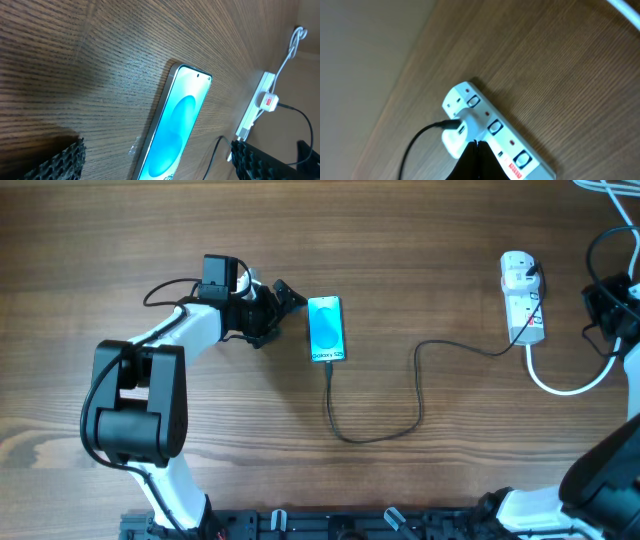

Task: Plug charger to phone and switch on socket
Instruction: 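Move the right gripper to the power strip switch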

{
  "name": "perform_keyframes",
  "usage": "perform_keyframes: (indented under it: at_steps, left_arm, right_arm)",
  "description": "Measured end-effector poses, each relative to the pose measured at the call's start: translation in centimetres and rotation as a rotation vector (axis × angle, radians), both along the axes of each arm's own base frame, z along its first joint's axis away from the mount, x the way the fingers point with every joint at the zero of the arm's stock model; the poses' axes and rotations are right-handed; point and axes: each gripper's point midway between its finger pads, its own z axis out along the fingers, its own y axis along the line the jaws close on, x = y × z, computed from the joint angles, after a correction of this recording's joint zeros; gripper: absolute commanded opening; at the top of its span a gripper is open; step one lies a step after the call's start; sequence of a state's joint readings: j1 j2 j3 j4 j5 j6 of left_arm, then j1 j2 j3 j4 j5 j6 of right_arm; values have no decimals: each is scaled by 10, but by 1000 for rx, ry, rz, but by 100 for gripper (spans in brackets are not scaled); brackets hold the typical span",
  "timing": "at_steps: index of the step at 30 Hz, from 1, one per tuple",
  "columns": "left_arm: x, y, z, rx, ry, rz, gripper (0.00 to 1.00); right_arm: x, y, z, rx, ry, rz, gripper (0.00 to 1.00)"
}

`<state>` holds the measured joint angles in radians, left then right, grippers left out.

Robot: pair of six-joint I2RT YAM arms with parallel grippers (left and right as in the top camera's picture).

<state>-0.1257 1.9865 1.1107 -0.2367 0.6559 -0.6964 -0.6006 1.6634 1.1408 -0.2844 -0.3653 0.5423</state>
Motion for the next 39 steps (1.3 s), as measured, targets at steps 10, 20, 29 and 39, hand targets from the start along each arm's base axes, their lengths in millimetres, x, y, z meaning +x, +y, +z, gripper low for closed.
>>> perform_keyframes:
  at_steps: [10,20,29,39]
  left_arm:
    - [0,0,0,0,0,0,100]
    - [-2,0,5,22,-105,-105,98]
    - [-11,15,9,176,-240,-215,100]
    - [-25,-24,53,241,-492,-449,100]
  right_arm:
    - [16,1,-62,87,47,42,4]
    - [21,7,-91,108,61,107,4]
    - [36,26,-89,56,36,194,4]
    - [39,34,-111,75,61,216,4]
